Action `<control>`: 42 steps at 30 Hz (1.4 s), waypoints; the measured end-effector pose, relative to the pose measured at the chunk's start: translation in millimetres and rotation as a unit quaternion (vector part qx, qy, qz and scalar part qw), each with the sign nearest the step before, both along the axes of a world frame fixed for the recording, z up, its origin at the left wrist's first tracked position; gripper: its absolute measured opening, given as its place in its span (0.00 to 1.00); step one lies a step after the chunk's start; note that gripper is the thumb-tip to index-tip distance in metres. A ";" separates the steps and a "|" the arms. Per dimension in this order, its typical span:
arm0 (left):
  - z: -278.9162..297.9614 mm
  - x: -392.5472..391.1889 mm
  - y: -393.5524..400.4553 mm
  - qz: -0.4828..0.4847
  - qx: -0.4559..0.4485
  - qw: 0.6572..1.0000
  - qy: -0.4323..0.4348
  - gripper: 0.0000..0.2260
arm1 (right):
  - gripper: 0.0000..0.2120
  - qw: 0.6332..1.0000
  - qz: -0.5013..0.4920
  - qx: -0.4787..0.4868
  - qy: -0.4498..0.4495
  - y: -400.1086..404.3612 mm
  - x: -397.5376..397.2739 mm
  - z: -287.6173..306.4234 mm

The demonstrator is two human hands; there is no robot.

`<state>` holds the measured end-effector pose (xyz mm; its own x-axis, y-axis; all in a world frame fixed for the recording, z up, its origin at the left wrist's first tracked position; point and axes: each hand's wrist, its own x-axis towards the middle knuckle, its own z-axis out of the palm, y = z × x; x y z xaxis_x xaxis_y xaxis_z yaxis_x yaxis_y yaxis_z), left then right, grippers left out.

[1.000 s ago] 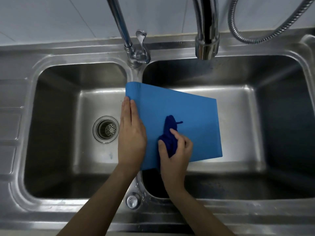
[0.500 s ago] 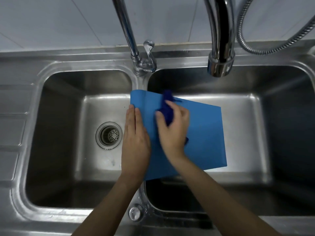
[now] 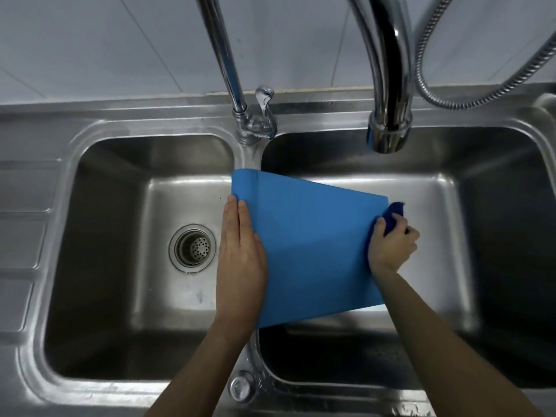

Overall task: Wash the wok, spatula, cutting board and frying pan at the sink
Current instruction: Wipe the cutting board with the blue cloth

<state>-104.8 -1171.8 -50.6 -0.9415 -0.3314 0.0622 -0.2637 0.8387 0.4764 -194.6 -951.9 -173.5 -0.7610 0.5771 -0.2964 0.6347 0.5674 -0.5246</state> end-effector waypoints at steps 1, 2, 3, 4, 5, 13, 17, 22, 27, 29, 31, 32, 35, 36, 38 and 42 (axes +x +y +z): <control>0.2 -0.1 -0.3 0.001 0.007 1.000 0.001 0.22 | 0.19 1.000 0.012 0.001 0.018 -8.5 10.3 4.5; 0.3 -0.2 -0.5 0.001 0.015 1.000 0.004 0.23 | 0.18 0.997 0.043 -0.005 0.064 -21.8 19.9 12.8; 0.1 0.1 -0.6 -0.002 0.022 1.000 0.006 0.23 | 0.18 0.991 0.077 -0.020 0.110 -38.3 28.7 22.8; 0.0 0.7 -0.5 -0.005 0.024 1.000 0.008 0.23 | 0.18 0.982 0.111 -0.043 0.145 -55.0 37.4 33.3; 0.6 1.5 -0.4 -0.008 0.026 1.000 0.009 0.23 | 0.18 0.972 0.149 -0.067 0.170 -69.8 45.5 43.6; 4.2 1.9 1.5 0.003 0.036 0.999 0.014 0.23 | 0.24 0.961 0.255 0.031 0.100 -41.7 73.8 35.0; 7.4 3.5 2.1 -0.003 0.033 0.999 0.004 0.23 | 0.26 0.974 0.111 -0.055 -0.188 17.3 52.3 40.6; 10.9 7.1 1.1 -0.009 0.044 0.999 0.003 0.23 | 0.22 0.942 0.292 -0.123 -0.113 42.9 64.0 98.3; 11.8 7.6 0.1 -0.020 0.034 0.999 0.003 0.23 | 0.20 0.955 0.277 -0.022 0.099 105.3 42.8 171.4; 11.9 7.8 0.2 -0.018 0.028 0.999 0.007 0.22 | 0.21 0.957 0.243 0.040 0.151 144.8 28.3 189.0; 14.5 7.4 1.7 -0.001 0.019 1.000 0.008 0.21 | 0.21 0.962 0.192 0.091 0.171 183.4 12.8 200.3; 15.6 7.6 2.4 0.006 0.013 1.000 0.004 0.21 | 0.22 0.964 0.167 0.114 0.173 200.5 5.7 203.0; 17.1 8.2 3.5 0.014 -0.003 1.000 -0.005 0.22 | 0.22 0.964 0.120 0.178 0.154 240.0 -11.2 201.3; 16.7 8.2 3.4 0.019 -0.008 1.000 -0.010 0.22 | 0.22 0.964 0.116 0.194 0.140 248.8 -15.5 197.8; 15.3 8.3 3.2 0.030 -0.020 0.999 -0.012 0.22 | 0.22 0.961 0.137 0.218 0.104 258.9 -19.9 188.1; 16.3 8.0 4.1 0.050 -0.021 0.998 -0.016 0.22 | 0.22 0.947 0.168 0.260 0.087 259.4 -16.8 164.3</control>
